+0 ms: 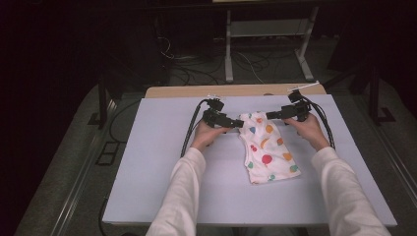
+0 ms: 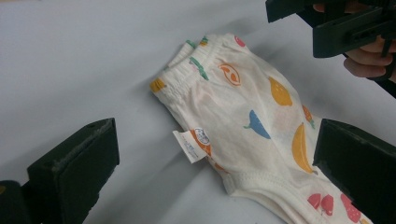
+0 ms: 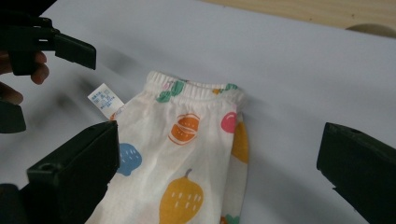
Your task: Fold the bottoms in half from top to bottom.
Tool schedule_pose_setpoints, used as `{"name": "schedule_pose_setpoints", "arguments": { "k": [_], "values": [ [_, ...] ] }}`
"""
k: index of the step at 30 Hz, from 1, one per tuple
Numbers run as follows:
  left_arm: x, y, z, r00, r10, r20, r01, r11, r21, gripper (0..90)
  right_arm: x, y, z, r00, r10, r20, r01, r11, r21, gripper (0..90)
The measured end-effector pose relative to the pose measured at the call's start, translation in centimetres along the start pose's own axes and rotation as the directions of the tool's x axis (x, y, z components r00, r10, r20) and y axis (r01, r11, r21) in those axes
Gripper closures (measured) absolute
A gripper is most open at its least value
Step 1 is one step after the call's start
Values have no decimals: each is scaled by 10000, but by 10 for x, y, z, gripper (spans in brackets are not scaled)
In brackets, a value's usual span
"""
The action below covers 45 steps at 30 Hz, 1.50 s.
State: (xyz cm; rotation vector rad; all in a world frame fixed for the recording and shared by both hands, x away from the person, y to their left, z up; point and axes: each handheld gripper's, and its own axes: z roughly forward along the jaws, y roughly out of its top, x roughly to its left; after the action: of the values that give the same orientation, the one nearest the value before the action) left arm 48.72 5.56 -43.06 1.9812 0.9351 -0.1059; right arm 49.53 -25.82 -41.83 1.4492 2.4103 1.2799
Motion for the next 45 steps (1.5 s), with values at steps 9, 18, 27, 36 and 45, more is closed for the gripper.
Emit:
{"name": "schedule_pose_setpoints", "arguments": {
  "k": [9, 18, 27, 36, 45],
  "values": [
    [3, -3, 12, 9985, -541, -33, 540, 9984, -164, 108, -10, -11, 2, 9982, 541, -245, -539, 9985, 75, 143],
    [4, -4, 19, 9955, -920, -228, 907, 9945, -516, 201, -16, -13, 9, 9979, 637, -139, -631, 9971, 434, 287],
    [5, -10, 28, 9951, -974, -178, 973, 9952, -92, 243, -19, -17, 15, 9948, 795, -640, -749, 9947, 709, 469],
    [1, -11, 35, 9970, -776, 48, 776, 9970, 35, 424, -20, -21, 23, 9917, 982, -833, -912, 9923, 838, 579],
    [1, -12, 38, 9969, -727, -286, 730, 9973, 115, 728, -13, -20, 30, 9950, 843, -544, -783, 9915, 1035, 839]
  ]
}}
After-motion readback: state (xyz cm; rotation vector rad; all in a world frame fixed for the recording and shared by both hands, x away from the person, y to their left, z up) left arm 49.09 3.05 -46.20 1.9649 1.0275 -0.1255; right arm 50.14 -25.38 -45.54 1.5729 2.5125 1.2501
